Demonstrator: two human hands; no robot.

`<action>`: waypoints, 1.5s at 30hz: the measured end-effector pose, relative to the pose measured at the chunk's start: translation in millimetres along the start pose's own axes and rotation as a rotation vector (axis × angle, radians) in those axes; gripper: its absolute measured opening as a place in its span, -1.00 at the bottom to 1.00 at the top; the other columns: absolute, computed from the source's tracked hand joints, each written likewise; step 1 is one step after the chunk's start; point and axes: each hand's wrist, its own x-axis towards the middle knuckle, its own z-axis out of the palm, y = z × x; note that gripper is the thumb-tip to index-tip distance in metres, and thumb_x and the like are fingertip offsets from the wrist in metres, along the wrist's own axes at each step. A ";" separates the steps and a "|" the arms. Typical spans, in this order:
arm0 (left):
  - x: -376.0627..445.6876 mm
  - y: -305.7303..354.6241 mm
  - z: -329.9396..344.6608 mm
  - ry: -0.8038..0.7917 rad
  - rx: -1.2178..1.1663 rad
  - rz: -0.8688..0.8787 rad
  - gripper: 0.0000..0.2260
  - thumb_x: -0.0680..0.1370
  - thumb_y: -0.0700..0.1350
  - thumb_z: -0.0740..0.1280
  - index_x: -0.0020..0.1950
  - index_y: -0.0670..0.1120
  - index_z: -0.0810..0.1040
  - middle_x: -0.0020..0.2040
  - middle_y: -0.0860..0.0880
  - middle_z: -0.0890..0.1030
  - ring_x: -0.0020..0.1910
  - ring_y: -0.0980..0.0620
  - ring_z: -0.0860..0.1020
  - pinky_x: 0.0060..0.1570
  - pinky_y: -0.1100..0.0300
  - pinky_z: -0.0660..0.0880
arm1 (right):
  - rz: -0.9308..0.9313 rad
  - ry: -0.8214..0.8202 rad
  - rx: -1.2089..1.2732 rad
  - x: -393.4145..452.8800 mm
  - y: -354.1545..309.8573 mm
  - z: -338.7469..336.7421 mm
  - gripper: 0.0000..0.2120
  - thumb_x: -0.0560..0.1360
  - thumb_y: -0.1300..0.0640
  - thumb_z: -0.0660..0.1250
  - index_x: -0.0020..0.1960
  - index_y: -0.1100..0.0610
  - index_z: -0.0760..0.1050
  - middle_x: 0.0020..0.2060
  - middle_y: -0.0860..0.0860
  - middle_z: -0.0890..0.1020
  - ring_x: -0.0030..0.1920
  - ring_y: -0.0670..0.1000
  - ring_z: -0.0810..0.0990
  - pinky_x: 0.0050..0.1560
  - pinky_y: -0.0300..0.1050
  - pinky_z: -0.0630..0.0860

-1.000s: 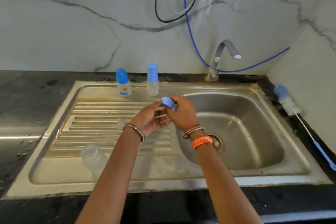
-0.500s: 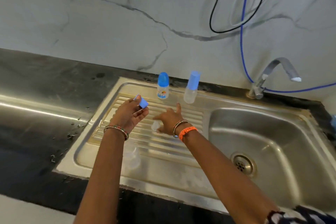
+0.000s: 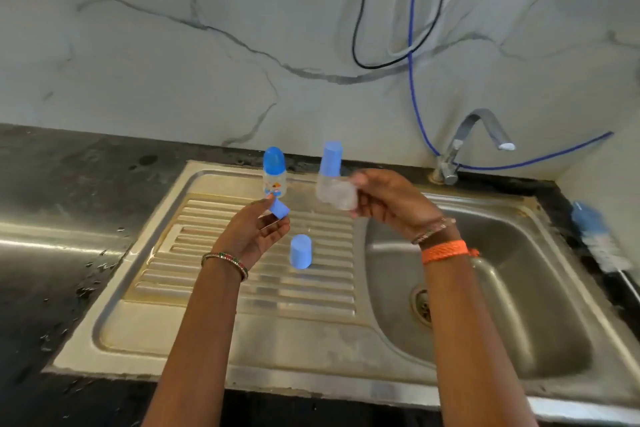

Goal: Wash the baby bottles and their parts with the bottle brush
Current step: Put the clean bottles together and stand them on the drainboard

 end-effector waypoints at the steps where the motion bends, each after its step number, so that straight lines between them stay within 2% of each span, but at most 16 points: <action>1: 0.8 -5.7 10.9 -0.031 0.007 -0.025 -0.86 0.58 -0.13 0.28 0.06 -0.19 0.48 -0.10 -0.21 0.56 -0.16 -0.04 0.56 -0.24 0.19 0.61 | -0.001 0.085 0.217 -18.7 3.6 -19.5 -0.88 0.44 0.18 0.25 -0.19 0.20 0.53 -0.43 0.00 0.59 -0.42 -0.09 0.57 -0.34 -0.24 0.57; 3: 0.3 -15.5 27.7 -0.068 0.028 -0.055 -0.88 0.58 -0.14 0.28 0.04 -0.18 0.48 -0.11 -0.21 0.55 -0.16 -0.04 0.56 -0.23 0.19 0.61 | 0.134 0.322 0.182 -40.0 36.9 -57.0 -0.90 0.42 0.22 0.35 -0.26 0.21 0.56 -0.43 0.06 0.61 -0.37 0.01 0.58 -0.34 -0.23 0.56; 6: -3.3 -35.7 53.4 -0.121 0.094 -0.094 -0.91 0.58 -0.15 0.28 -0.02 -0.17 0.48 -0.13 -0.20 0.56 -0.18 -0.03 0.55 -0.27 0.20 0.60 | 0.591 0.617 -0.718 -72.6 101.2 -104.8 -0.89 0.45 0.31 0.36 -0.24 0.31 0.56 -0.43 0.16 0.59 -0.38 0.01 0.59 -0.38 -0.22 0.46; 8: -6.2 -46.1 63.6 -0.163 0.140 -0.122 -0.89 0.58 -0.13 0.27 0.00 -0.18 0.48 -0.14 -0.21 0.57 -0.23 -0.01 0.56 -0.31 0.22 0.61 | 0.567 0.682 -0.481 -85.5 113.1 -117.2 -0.89 0.46 0.35 0.37 -0.25 0.34 0.54 -0.47 0.16 0.57 -0.56 -0.10 0.52 -0.50 -0.27 0.44; 12: -9.7 -64.3 80.1 -0.195 0.175 -0.175 -0.86 0.58 -0.11 0.28 0.01 -0.19 0.48 -0.12 -0.22 0.54 -0.25 -0.02 0.54 -0.31 0.21 0.61 | 0.255 0.563 0.295 -100.8 72.6 -115.2 -0.82 0.56 0.35 0.19 -0.16 0.27 0.51 -0.41 0.08 0.62 -0.45 -0.07 0.59 -0.34 -0.21 0.60; 16: -12.3 -74.6 90.5 -0.199 0.189 -0.200 -0.87 0.56 -0.12 0.30 0.01 -0.18 0.49 -0.12 -0.23 0.55 -0.30 -0.03 0.55 -0.34 0.20 0.61 | 0.573 0.861 -0.346 -105.0 83.7 -122.7 -0.92 0.39 0.32 0.39 -0.28 0.26 0.59 -0.37 0.18 0.62 -0.35 0.11 0.61 -0.18 -0.02 0.62; 18: -14.1 -77.8 91.3 -0.193 0.200 -0.204 -0.87 0.56 -0.12 0.30 0.00 -0.18 0.50 -0.15 -0.22 0.57 -0.34 -0.01 0.56 -0.33 0.20 0.61 | 0.479 0.702 -0.224 -113.1 82.8 -117.7 -0.88 0.34 0.32 0.38 -0.37 0.23 0.57 -0.47 0.11 0.58 -0.48 0.00 0.55 -0.33 -0.15 0.60; 21: -15.9 -78.5 91.1 -0.213 0.207 -0.220 -0.84 0.56 -0.10 0.30 0.02 -0.19 0.52 -0.17 -0.21 0.58 -0.35 0.00 0.56 -0.33 0.20 0.60 | 0.213 0.584 0.276 -114.4 70.4 -105.9 -0.76 0.44 0.24 0.19 -0.33 0.22 0.56 -0.46 0.04 0.55 -0.48 -0.08 0.53 -0.40 -0.24 0.56; 22: -16.7 -78.4 91.7 -0.217 0.201 -0.221 -0.83 0.55 -0.10 0.31 0.02 -0.20 0.53 -0.18 -0.20 0.58 -0.36 0.00 0.56 -0.33 0.20 0.60 | 0.256 0.575 0.312 -112.8 69.3 -108.6 -0.75 0.47 0.27 0.19 -0.32 0.23 0.55 -0.47 0.04 0.56 -0.49 -0.07 0.53 -0.41 -0.25 0.55; 24: -18.8 -77.7 93.6 -0.224 0.200 -0.213 -0.83 0.55 -0.09 0.31 0.01 -0.19 0.53 -0.20 -0.19 0.58 -0.36 0.01 0.55 -0.33 0.21 0.60 | 0.458 0.704 0.029 -104.2 77.8 -115.4 -0.74 0.52 0.24 0.29 -0.32 0.27 0.53 -0.47 0.10 0.60 -0.49 -0.01 0.55 -0.40 -0.20 0.53; 26: -21.7 -78.0 96.0 -0.231 0.208 -0.207 -0.83 0.56 -0.09 0.31 0.02 -0.19 0.52 -0.21 -0.18 0.59 -0.35 0.01 0.54 -0.32 0.21 0.60 | 0.464 0.865 -0.146 -100.3 80.5 -112.0 -0.76 0.51 0.15 0.35 -0.26 0.28 0.54 -0.43 0.15 0.64 -0.41 0.06 0.62 -0.33 -0.14 0.56; 30: -25.5 -79.4 97.1 -0.278 0.191 -0.173 -0.75 0.58 -0.09 0.25 0.18 -0.21 0.50 -0.11 -0.20 0.57 -0.38 0.02 0.54 -0.30 0.20 0.60 | 0.187 0.826 0.429 -84.4 36.1 -81.4 -0.81 0.60 0.20 0.21 -0.11 0.32 0.44 -0.40 0.20 0.64 -0.36 0.07 0.67 -0.27 -0.07 0.65; 34: -30.7 -75.1 98.5 -0.389 0.146 -0.155 -0.71 0.60 -0.03 0.17 0.18 -0.19 0.49 -0.13 -0.19 0.61 -0.41 0.04 0.49 -0.34 0.20 0.56 | -0.065 0.703 0.563 -78.2 -0.1 -42.8 -0.91 0.54 0.38 0.23 -0.09 0.24 0.38 -0.25 0.21 0.59 -0.20 0.12 0.63 -0.15 -0.04 0.64; 36: -34.5 -72.8 97.4 -0.428 0.149 -0.152 -0.72 0.59 0.03 0.18 0.10 -0.16 0.50 -0.18 -0.18 0.62 -0.40 0.03 0.50 -0.35 0.20 0.55 | -0.119 0.674 0.427 -74.4 -2.2 -29.6 -0.83 0.50 0.41 0.28 -0.01 0.18 0.42 -0.19 0.17 0.58 -0.13 0.09 0.61 -0.10 -0.07 0.64; 41: -40.7 -64.5 95.8 -0.501 0.092 -0.149 -0.64 0.47 0.11 0.23 0.04 -0.16 0.54 -0.27 -0.15 0.61 -0.39 0.02 0.55 -0.36 0.21 0.56 | -0.321 0.724 -0.348 -59.8 7.4 -4.8 -0.58 0.42 0.46 0.23 0.12 0.07 0.58 -0.12 -0.04 0.55 -0.20 -0.20 0.51 -0.06 -0.33 0.50; 45: -39.0 -55.5 92.8 -0.512 0.075 -0.044 -0.61 0.45 0.13 0.24 0.06 -0.16 0.52 -0.29 -0.12 0.61 -0.39 0.06 0.57 -0.35 0.24 0.57 | -0.384 0.569 -0.783 -58.3 10.4 5.5 -0.63 0.40 0.44 0.26 0.11 0.18 0.62 -0.02 0.11 0.58 -0.09 -0.05 0.53 -0.11 -0.49 0.40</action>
